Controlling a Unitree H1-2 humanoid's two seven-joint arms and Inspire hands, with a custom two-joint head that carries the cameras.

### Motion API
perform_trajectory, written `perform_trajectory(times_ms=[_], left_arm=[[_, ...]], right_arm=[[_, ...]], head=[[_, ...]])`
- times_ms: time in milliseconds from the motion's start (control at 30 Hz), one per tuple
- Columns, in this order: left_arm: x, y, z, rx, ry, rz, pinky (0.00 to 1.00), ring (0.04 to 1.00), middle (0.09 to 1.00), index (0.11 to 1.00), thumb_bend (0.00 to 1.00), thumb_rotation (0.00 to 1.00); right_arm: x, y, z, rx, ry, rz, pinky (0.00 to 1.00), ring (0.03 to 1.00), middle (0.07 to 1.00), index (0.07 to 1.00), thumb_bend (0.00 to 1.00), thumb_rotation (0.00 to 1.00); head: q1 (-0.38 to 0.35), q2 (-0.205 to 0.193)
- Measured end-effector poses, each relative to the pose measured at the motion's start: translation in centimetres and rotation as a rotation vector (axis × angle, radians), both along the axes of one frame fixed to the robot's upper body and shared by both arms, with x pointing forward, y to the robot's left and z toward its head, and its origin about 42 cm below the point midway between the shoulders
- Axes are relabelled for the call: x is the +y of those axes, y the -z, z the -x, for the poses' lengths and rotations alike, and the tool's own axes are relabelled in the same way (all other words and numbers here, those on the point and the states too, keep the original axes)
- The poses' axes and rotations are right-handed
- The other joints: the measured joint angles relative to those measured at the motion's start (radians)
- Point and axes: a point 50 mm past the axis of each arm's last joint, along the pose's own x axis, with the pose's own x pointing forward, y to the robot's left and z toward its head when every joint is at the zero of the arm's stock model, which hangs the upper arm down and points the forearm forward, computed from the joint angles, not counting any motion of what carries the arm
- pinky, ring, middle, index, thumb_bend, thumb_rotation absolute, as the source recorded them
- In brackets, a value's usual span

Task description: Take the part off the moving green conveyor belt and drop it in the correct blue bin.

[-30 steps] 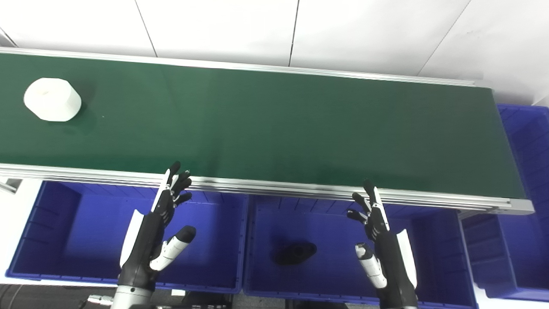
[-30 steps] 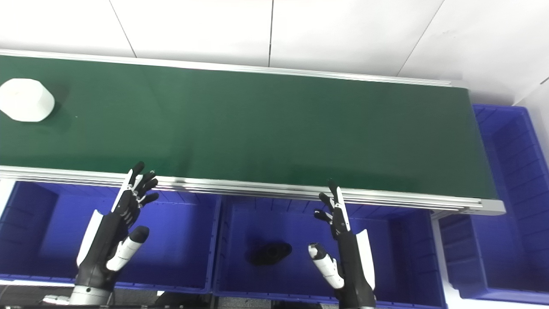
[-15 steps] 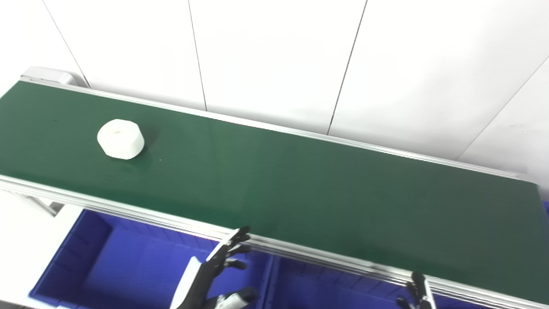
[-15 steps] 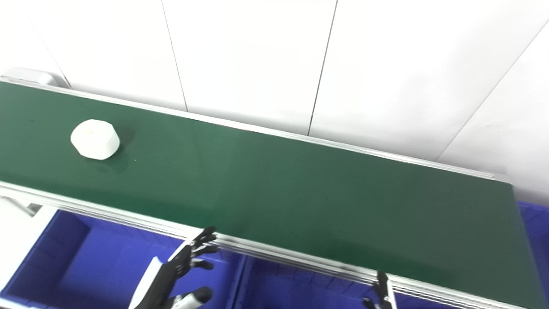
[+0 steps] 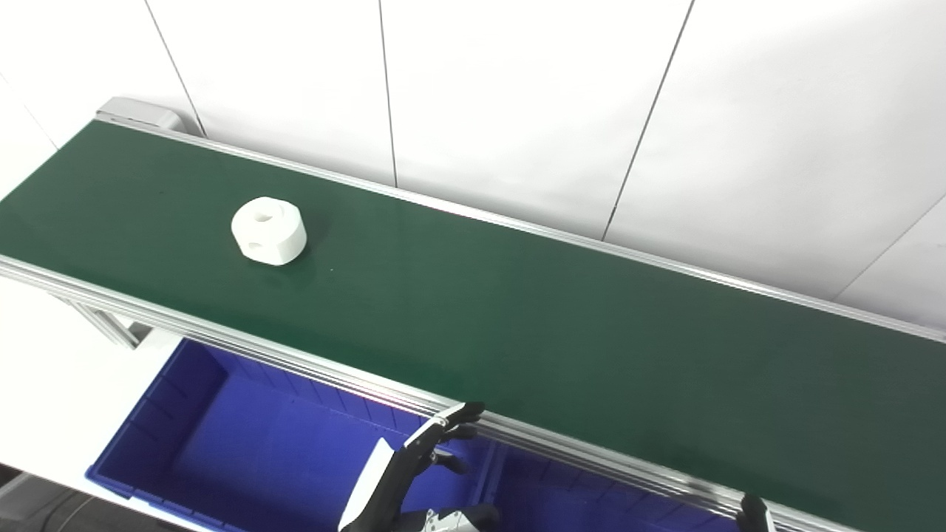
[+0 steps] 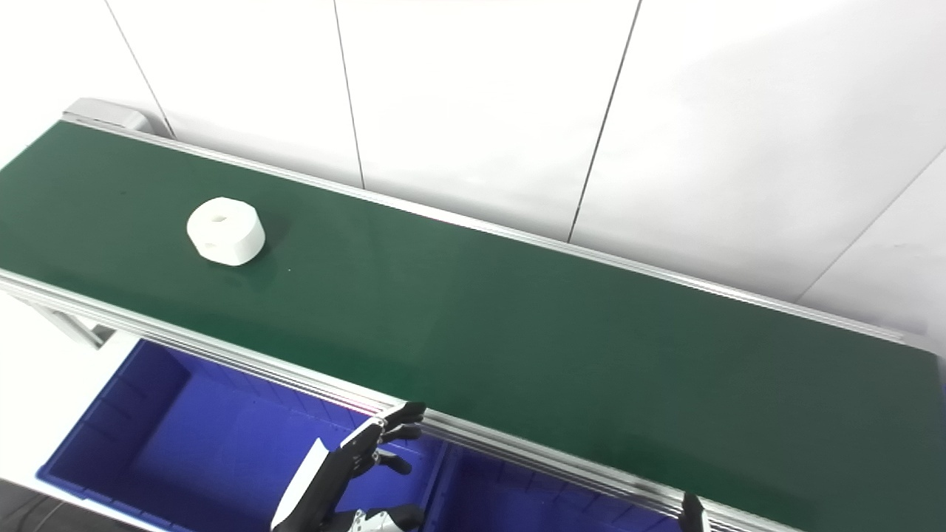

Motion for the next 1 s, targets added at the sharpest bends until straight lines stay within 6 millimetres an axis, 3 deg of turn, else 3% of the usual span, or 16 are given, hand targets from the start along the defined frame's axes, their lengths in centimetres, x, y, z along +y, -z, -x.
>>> perform_trajectory(times_ms=[400, 500, 633, 733, 1000], left_arm=[[-0.1, 0.0, -0.4, 0.003, -0.005, 0.031, 0.6, 0.792, 0.843, 0.804, 0.8, 0.6], [-0.2, 0.2, -0.4, 0.011, -0.004, 0.033, 0.57, 0.766, 0.832, 0.792, 0.79, 0.56], [-0.4, 1.0, -0.2, 0.038, -0.005, 0.034, 0.55, 0.752, 0.826, 0.786, 0.77, 0.52], [-0.5, 1.3, -0.1, 0.043, -0.006, 0.035, 0.56, 0.751, 0.822, 0.784, 0.79, 0.56], [-0.7, 1.6, -0.3, 0.041, -0.002, 0.039, 0.54, 0.738, 0.818, 0.776, 0.8, 0.58]], right_arm=[[-0.5, 0.4, 0.0, 0.016, -0.003, -0.018, 1.0, 1.0, 1.0, 1.0, 0.82, 1.0], [-0.6, 0.5, 0.0, 0.02, -0.007, -0.027, 1.0, 1.0, 1.0, 1.0, 0.85, 1.0], [-1.1, 1.2, 0.1, 0.007, 0.001, -0.01, 0.97, 1.0, 1.0, 1.0, 0.78, 1.0], [-1.3, 1.4, 0.2, -0.026, 0.008, 0.013, 0.95, 1.0, 1.0, 1.0, 0.74, 1.0], [-1.4, 1.8, 0.2, -0.024, 0.009, 0.021, 0.96, 1.0, 1.0, 1.0, 0.73, 1.0]], head=[[0.038, -0.008], [0.064, -0.041], [0.08, -0.08], [0.08, -0.106], [0.066, -0.08]])
